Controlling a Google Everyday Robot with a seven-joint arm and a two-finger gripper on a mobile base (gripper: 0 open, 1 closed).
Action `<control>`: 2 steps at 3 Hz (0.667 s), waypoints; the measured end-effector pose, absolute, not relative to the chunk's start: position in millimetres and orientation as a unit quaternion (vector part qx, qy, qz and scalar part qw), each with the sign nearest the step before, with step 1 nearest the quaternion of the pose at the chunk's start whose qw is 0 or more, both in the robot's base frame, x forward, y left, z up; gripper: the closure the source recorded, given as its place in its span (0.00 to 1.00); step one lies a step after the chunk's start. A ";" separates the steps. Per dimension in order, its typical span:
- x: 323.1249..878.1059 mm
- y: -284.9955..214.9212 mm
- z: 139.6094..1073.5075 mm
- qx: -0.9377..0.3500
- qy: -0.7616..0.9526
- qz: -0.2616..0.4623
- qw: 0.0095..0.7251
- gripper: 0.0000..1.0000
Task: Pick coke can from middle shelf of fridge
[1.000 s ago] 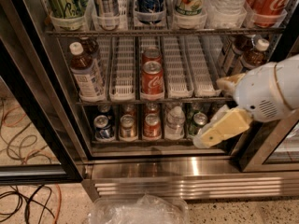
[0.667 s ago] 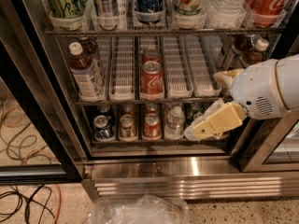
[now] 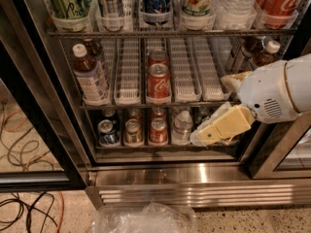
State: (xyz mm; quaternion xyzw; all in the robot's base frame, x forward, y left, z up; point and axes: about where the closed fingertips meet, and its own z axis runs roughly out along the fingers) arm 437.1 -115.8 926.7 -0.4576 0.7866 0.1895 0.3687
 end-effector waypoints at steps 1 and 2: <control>424.1 -92.5 917.6 -0.415 0.805 0.206 0.371 0.00; 405.6 -54.7 880.0 -0.366 0.825 0.209 0.376 0.00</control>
Offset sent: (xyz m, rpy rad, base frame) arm 0.0575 0.0431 -0.0720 0.2206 -0.2989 -0.7084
